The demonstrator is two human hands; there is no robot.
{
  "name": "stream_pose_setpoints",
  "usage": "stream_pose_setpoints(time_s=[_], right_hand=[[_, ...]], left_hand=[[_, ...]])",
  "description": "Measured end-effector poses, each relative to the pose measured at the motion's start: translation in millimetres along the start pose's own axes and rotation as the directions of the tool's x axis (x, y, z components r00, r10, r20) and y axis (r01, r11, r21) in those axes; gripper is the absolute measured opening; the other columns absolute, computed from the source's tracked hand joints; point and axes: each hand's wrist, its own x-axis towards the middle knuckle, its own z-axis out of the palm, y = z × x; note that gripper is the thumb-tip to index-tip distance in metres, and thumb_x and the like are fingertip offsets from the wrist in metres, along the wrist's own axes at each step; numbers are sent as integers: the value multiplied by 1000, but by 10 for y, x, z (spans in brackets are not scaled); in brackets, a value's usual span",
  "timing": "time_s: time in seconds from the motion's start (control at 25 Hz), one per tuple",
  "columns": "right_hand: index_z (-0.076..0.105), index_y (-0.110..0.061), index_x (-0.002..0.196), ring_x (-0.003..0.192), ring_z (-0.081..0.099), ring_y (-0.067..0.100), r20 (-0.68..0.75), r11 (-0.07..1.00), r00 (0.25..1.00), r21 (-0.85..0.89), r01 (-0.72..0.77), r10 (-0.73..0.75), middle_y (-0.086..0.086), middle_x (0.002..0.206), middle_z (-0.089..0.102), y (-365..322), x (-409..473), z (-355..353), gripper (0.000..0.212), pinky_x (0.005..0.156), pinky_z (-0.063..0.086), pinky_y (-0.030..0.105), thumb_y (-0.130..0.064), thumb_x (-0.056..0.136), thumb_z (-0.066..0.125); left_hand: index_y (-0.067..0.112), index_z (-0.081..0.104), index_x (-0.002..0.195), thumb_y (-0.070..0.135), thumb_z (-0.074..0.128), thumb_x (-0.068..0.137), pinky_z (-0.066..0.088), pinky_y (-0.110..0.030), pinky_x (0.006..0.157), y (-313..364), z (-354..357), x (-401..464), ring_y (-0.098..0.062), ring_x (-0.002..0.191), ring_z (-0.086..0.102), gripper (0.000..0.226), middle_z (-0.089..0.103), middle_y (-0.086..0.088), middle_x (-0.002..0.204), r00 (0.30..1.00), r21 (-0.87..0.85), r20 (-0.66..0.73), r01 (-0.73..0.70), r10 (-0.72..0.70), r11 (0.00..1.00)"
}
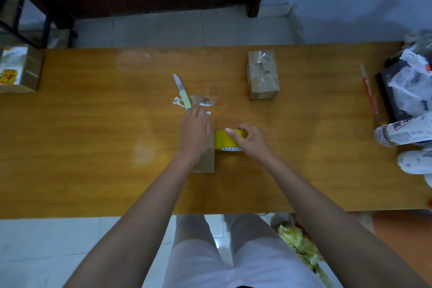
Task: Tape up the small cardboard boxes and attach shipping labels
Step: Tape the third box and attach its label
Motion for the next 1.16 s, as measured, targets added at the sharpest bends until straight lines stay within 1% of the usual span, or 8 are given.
stream_pose_setpoints(time_s=[0.08,0.16,0.28,0.44,0.64,0.8,0.96,1.16], right_hand=[[41,-22,63,59,38,10,-29,996,998,-74,49,-52,-6,65,40,5,-8,-5,53,55,33,36,-72,81,46],[50,-19,70,64,42,8,-33,987,997,-147,71,-77,-6,71,47,16,-32,-41,58,58,35,31,-75,79,45],[57,-17,101,84,51,9,103,952,988,-276,136,-111,-6,94,57,-1,-113,-116,71,68,41,29,-78,65,62],[41,-16,112,88,62,32,207,832,977,-533,154,-48,10,99,62,22,-96,-242,53,62,39,31,-26,74,76],[51,-15,112,87,61,30,152,527,970,-817,232,-191,6,98,59,127,-155,-699,47,64,39,32,-10,71,71],[52,-14,119,93,59,29,145,472,975,-856,209,-167,6,104,57,154,-205,-621,53,77,38,37,-4,70,69],[55,-13,114,93,58,30,79,467,985,-873,143,-153,7,104,55,212,-199,-691,41,77,35,38,-3,75,64],[51,-16,123,98,53,26,128,426,988,-892,152,-84,5,111,52,121,-182,-714,48,79,31,36,-1,78,61]], left_hand=[[8,60,116,18,36,102,33,-36,104,-81,145,91,-26,114,53,30,62,-9,117,994,159,104,-60,43,985],[8,60,109,20,33,102,35,-37,96,-189,233,75,-28,106,55,31,63,-10,108,994,211,105,-50,28,976],[7,60,101,21,33,101,39,-39,84,-238,285,53,-28,94,55,30,61,-11,98,998,236,59,-45,32,971],[6,59,100,21,32,100,38,-41,81,-254,301,71,-29,92,54,31,60,-12,96,994,263,100,-67,42,962],[3,59,99,18,38,101,39,-41,78,-375,236,80,-32,92,56,26,62,-15,96,997,243,73,-28,10,970],[5,56,89,22,29,100,39,-40,73,-571,129,10,-31,83,54,35,57,-13,86,998,256,60,-47,33,966],[4,53,80,26,19,99,40,-42,71,-1019,-111,-140,-32,76,53,44,55,-16,79,999,283,9,-46,45,958],[4,53,79,25,20,98,41,-43,72,-1081,-135,-140,-32,75,53,44,55,-16,78,999,311,-33,-7,17,951]])
